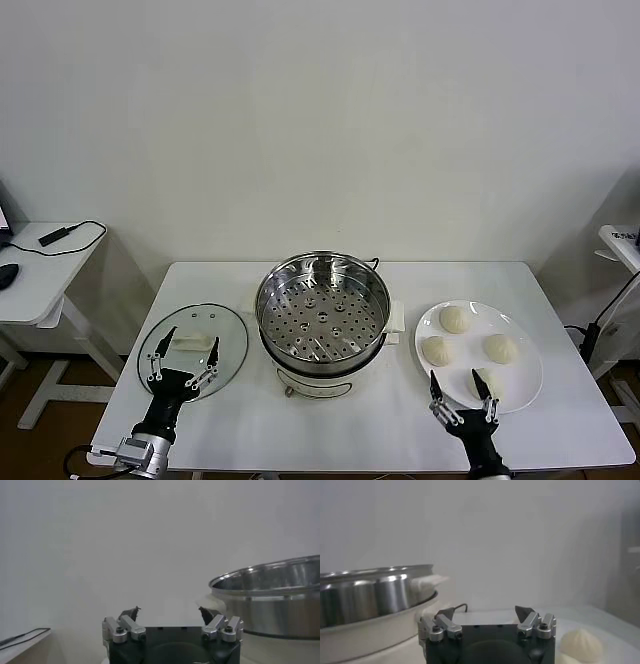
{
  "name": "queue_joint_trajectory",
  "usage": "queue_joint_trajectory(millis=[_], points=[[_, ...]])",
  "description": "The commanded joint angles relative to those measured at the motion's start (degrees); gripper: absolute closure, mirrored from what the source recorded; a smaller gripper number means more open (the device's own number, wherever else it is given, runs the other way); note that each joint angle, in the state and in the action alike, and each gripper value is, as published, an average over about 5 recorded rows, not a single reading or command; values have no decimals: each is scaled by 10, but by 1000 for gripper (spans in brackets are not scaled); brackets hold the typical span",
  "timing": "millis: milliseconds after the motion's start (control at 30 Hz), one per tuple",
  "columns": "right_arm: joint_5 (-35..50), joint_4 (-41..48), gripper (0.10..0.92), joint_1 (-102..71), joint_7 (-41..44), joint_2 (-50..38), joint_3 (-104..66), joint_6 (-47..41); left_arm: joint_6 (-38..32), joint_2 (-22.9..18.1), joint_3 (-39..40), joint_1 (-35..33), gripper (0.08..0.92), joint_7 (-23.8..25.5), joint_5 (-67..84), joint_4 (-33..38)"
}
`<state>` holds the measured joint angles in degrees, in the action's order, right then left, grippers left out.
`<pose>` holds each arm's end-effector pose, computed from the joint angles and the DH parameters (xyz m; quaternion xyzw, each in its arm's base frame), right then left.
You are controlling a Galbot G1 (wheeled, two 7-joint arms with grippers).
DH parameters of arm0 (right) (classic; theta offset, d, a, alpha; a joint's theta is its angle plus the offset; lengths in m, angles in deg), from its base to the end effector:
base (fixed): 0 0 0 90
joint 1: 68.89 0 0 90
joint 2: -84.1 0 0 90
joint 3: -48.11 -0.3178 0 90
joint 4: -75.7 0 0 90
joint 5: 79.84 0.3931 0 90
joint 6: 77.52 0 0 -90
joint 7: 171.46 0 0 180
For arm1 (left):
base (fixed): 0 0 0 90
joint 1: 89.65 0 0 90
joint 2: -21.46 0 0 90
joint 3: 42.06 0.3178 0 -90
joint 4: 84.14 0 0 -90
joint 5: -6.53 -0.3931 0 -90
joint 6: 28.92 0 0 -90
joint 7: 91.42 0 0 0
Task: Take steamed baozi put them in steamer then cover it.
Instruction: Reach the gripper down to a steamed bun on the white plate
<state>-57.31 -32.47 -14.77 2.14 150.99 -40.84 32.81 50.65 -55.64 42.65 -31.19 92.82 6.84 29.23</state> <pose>0.1958 -0.0703 -0.3665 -0.0073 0.9995 0.0300 0.0055 0.2276 0.0686 -0.3161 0.0583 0.9912 0.1174 0.0204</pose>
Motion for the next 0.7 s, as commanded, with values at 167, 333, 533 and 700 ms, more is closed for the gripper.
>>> queue_joint_trajectory(millis=[167,333,533,700], points=[[86,22,203,181,-44,-105,-4,-119,-16,0,6,4,177,0,6,3],[145,106,203,343,-78,-164,49,-154,-20,1,8,5,177,1,8,6],[216,233,203,510,-62,-230,152,-172,-21,3,9,7,177,2,9,11],[269,293,203,595,52,-295,225,-220,-23,5,9,8,177,2,11,11]])
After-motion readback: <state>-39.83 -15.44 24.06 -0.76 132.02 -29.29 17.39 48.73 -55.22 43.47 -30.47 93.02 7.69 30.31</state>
